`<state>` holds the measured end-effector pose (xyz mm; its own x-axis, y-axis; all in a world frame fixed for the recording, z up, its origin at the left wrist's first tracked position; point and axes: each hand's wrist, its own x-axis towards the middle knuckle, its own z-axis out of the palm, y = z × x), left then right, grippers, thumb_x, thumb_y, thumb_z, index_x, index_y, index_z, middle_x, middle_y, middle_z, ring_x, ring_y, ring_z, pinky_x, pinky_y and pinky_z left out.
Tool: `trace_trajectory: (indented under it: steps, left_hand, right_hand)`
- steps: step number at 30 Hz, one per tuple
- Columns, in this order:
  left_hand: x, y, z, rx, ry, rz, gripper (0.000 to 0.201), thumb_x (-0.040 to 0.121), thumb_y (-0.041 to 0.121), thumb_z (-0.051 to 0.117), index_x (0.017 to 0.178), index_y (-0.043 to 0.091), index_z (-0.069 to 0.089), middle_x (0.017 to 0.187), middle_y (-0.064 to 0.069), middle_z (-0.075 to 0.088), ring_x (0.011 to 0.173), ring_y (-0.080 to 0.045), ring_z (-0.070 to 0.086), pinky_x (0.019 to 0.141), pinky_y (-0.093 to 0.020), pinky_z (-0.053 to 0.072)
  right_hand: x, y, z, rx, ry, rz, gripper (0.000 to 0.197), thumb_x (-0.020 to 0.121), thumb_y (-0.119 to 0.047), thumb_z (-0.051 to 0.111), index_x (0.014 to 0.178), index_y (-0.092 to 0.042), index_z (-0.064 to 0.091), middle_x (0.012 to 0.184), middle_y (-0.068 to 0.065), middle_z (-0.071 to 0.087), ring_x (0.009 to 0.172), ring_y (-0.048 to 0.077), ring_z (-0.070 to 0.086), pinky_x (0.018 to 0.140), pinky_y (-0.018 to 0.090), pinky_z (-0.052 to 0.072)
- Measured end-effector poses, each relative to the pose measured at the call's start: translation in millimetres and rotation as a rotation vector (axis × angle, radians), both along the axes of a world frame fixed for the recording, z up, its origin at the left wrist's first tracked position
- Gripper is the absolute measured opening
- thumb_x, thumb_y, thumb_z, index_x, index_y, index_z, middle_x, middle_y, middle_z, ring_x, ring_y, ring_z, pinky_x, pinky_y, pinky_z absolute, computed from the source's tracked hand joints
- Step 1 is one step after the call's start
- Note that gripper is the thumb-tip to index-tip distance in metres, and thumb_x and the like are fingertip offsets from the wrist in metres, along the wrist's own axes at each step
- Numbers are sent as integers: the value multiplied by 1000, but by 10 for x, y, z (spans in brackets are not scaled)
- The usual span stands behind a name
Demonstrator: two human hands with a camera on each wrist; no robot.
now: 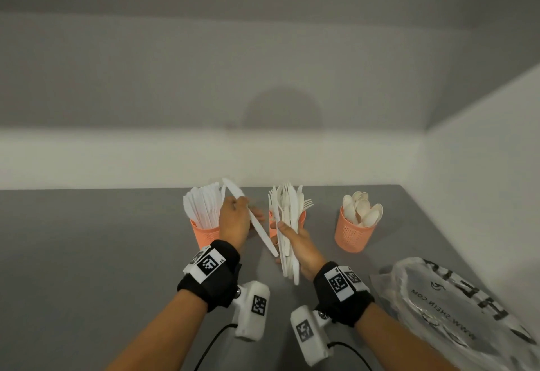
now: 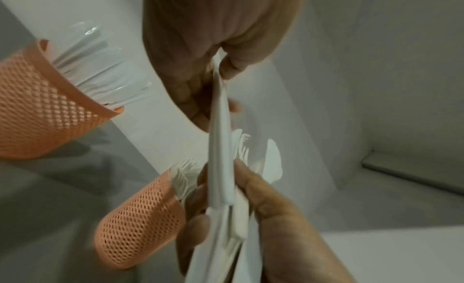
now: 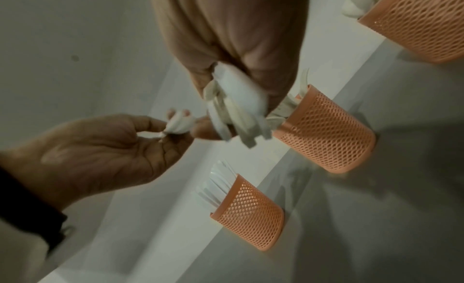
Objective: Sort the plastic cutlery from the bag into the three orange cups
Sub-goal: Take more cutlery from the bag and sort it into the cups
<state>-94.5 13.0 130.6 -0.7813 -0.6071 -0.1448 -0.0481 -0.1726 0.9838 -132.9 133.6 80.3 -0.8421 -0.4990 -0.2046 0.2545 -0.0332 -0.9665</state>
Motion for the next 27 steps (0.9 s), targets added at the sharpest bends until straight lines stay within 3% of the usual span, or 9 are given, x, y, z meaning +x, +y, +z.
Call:
trace_trajectory:
  steps: [2, 5, 8, 10, 13, 16, 20, 25, 27]
  left_hand:
    - [15, -8, 29, 28, 29, 29, 10, 97, 11, 35, 89, 11, 42, 57, -4, 40, 42, -14, 44, 43, -23, 41]
    - [38, 32, -16, -125, -55, -80, 15, 95, 20, 47, 80, 16, 48, 52, 3, 38, 34, -5, 38, 38, -18, 30]
    - [56, 111, -91, -169, -70, -207, 16, 88, 24, 62, 89, 8, 62, 51, 5, 55, 32, 1, 46, 40, -17, 38]
    - [62, 140, -127, -150, -32, -232, 18, 86, 21, 64, 91, 4, 64, 51, 1, 58, 36, -5, 50, 46, -22, 44]
    - [65, 119, -166, -185, -35, -175, 20, 89, 23, 60, 90, 3, 65, 55, 0, 61, 49, -12, 58, 56, -28, 49]
    - [62, 72, -207, -182, -50, -109, 24, 94, 25, 51, 81, 7, 61, 67, -6, 63, 64, -20, 61, 64, -31, 50]
    - [26, -44, -218, -146, -59, 69, 30, 98, 19, 33, 72, 12, 46, 62, -6, 52, 57, -20, 48, 59, -30, 40]
    - [40, -20, -92, -125, 11, -34, 33, 99, 20, 36, 69, 9, 45, 35, 6, 40, 35, -10, 40, 48, -27, 42]
    - [40, 47, -63, -204, 2, -133, 23, 95, 23, 49, 79, 6, 53, 41, 8, 45, 29, -2, 34, 36, -18, 31]
  right_hand:
    - [-4, 24, 23, -54, -58, 14, 31, 97, -27, 46, 119, -6, 52, 67, 8, 58, 47, 12, 56, 46, 25, 49]
    - [0, 19, 63, -110, -59, 36, 28, 96, -27, 46, 114, -7, 55, 61, 5, 60, 43, 13, 52, 43, 23, 44]
    - [33, -32, 73, -91, -19, 60, 25, 96, -27, 47, 114, -11, 55, 63, 7, 61, 42, 13, 52, 41, 23, 43]
    - [52, -64, 76, -63, 10, 68, 28, 96, -28, 46, 118, -11, 53, 66, 10, 59, 43, 14, 54, 42, 23, 45]
    - [64, -71, 106, -57, -6, 89, 26, 96, -29, 46, 108, -8, 57, 67, 9, 64, 48, 15, 61, 44, 24, 50]
    - [51, -68, 112, -92, -35, 114, 19, 97, -27, 46, 99, -17, 62, 73, 10, 69, 58, 17, 68, 52, 28, 56]
    - [30, -103, 56, -69, -44, 94, 15, 98, -15, 42, 97, -12, 56, 65, 1, 70, 57, 11, 68, 51, 24, 54]
    - [12, -173, -20, 21, 21, -31, 24, 95, -1, 35, 85, -17, 50, 55, 2, 40, 34, 7, 42, 40, 23, 44]
    - [12, -196, 2, 94, 78, -61, 28, 94, -3, 34, 84, -22, 51, 55, 1, 35, 34, 5, 34, 37, 20, 33]
